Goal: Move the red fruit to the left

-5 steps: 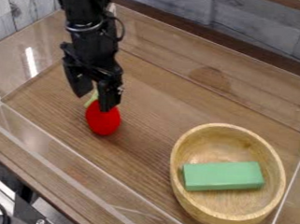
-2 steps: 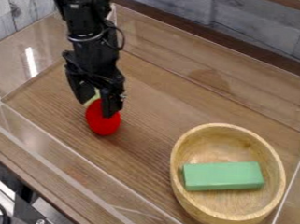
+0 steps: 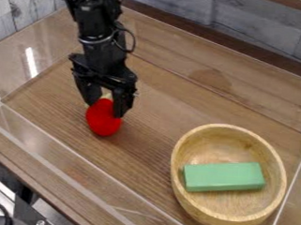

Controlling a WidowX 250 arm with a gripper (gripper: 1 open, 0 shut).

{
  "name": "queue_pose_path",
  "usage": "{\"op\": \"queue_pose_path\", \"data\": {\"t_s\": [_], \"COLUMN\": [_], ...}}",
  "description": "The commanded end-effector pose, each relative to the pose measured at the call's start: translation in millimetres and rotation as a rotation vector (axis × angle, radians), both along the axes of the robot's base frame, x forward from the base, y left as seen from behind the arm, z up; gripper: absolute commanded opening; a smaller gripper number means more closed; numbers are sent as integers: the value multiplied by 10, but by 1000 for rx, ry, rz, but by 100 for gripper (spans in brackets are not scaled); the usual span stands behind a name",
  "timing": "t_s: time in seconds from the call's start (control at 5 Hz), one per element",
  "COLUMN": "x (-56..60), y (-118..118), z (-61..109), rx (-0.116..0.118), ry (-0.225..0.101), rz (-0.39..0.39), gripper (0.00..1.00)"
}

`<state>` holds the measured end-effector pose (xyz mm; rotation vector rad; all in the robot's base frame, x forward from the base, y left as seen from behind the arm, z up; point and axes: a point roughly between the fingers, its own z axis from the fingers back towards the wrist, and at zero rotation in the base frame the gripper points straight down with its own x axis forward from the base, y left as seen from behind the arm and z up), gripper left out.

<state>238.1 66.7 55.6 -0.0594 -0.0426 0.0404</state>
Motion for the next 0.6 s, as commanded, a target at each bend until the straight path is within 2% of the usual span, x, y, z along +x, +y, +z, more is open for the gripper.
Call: {"op": "queue_pose_path", "data": {"t_s": [0.0, 0.2, 0.4], "x": [18, 8, 8], "y": [-22, -55, -72], "z": [20, -67, -40], "rx": [17, 17, 8], "ry": [-24, -21, -25], "rz": [20, 48, 70], "gripper": [100, 0, 0]}}
